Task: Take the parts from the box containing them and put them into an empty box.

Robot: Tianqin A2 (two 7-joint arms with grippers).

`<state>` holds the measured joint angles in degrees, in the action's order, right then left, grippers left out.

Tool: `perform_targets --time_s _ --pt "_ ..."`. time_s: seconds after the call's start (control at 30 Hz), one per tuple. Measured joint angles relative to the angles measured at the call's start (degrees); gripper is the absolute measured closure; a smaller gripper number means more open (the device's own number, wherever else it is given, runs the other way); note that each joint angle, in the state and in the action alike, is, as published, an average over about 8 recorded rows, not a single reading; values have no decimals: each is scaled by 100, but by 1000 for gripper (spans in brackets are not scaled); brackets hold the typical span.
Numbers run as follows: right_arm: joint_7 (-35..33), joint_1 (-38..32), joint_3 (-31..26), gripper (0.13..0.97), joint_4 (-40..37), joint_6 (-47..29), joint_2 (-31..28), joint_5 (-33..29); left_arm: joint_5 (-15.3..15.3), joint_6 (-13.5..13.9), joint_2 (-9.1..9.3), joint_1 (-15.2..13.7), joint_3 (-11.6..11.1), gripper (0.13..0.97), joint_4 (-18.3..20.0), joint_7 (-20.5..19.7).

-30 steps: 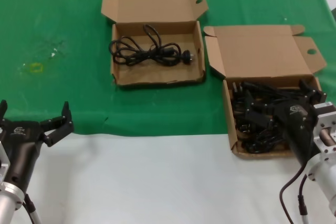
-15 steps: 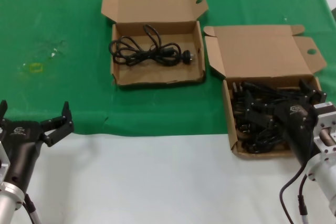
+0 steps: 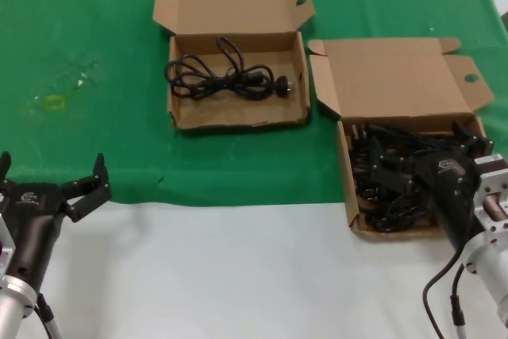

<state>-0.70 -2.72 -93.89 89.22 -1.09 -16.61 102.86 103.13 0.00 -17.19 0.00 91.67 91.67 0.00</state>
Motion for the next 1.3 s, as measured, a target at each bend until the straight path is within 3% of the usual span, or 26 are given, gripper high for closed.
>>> perform_targets --time_s 1.3 --pt "0 0 0 129 0 0 0 0 0 0 0 0 0 132 0 0"
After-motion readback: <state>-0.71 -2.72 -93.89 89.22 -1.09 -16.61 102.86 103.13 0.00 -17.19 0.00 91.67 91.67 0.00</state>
